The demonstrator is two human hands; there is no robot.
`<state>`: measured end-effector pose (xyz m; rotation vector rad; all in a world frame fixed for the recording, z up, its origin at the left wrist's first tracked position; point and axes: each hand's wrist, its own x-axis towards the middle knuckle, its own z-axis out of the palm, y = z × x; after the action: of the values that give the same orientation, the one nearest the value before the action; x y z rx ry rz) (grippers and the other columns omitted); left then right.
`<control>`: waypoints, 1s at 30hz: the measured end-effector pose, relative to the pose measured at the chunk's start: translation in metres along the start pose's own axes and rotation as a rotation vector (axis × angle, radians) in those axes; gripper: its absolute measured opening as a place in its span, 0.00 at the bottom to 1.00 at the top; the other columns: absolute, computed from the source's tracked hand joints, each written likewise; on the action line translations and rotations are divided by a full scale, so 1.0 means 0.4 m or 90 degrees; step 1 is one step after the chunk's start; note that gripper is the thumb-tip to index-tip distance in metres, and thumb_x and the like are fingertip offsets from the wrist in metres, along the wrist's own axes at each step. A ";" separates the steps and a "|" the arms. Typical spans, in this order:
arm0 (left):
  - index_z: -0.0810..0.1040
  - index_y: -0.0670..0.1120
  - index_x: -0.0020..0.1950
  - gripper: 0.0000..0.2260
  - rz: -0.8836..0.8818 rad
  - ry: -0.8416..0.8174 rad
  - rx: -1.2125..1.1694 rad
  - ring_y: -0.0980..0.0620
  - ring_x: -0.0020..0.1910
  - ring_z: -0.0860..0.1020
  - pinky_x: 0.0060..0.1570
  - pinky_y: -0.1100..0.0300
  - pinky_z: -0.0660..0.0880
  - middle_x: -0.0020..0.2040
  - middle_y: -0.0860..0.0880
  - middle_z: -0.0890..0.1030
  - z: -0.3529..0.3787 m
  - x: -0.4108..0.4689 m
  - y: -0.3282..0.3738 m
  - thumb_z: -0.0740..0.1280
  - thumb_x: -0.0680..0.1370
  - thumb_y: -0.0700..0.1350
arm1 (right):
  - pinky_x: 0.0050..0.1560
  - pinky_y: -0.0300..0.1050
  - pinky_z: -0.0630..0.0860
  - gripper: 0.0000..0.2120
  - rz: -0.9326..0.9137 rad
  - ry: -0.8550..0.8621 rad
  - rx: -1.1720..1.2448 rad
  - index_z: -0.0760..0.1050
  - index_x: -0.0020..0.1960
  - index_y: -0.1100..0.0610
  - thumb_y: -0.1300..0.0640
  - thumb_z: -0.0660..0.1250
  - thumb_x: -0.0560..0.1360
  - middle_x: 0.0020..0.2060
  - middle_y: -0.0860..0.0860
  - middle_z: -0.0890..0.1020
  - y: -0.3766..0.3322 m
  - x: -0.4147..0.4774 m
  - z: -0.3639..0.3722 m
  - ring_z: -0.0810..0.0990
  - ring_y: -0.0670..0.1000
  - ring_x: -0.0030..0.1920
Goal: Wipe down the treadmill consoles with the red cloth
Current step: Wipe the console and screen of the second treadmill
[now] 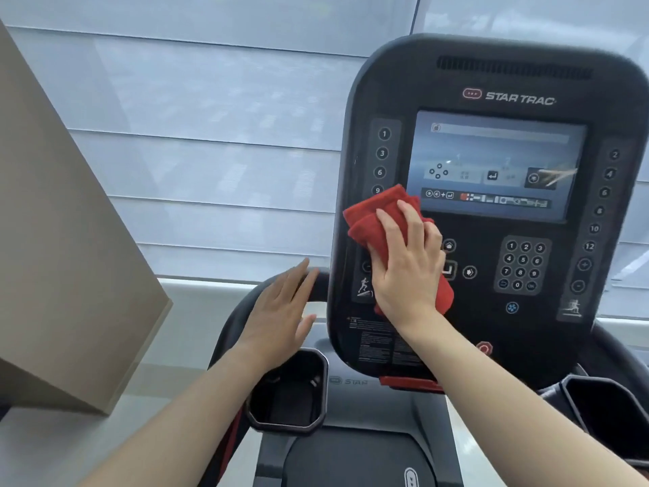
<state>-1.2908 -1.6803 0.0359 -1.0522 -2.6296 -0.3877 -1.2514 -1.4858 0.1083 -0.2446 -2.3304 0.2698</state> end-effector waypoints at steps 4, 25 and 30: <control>0.56 0.44 0.75 0.32 -0.053 -0.070 -0.017 0.45 0.73 0.59 0.66 0.48 0.64 0.75 0.43 0.58 0.054 -0.088 -0.040 0.66 0.75 0.50 | 0.50 0.62 0.72 0.22 0.010 0.000 -0.023 0.67 0.67 0.50 0.55 0.66 0.74 0.68 0.52 0.65 -0.051 -0.032 0.027 0.64 0.62 0.64; 0.73 0.45 0.65 0.24 -0.083 -0.145 -0.102 0.49 0.55 0.77 0.50 0.59 0.76 0.59 0.50 0.77 0.129 -0.203 -0.035 0.70 0.71 0.49 | 0.48 0.61 0.71 0.23 0.019 -0.025 -0.057 0.65 0.68 0.49 0.55 0.65 0.73 0.69 0.51 0.64 -0.091 -0.136 0.052 0.65 0.61 0.63; 0.64 0.47 0.71 0.23 -0.114 -0.179 -0.122 0.47 0.62 0.70 0.53 0.54 0.73 0.67 0.50 0.69 0.128 -0.199 -0.030 0.61 0.77 0.49 | 0.46 0.58 0.73 0.24 -0.019 -0.060 -0.072 0.67 0.67 0.49 0.57 0.67 0.72 0.68 0.49 0.64 -0.041 -0.244 0.046 0.66 0.61 0.62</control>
<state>-1.2519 -1.7206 -0.0414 -0.9920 -3.0001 -0.5782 -1.1986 -1.5288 0.0340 -0.2576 -2.4436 0.1379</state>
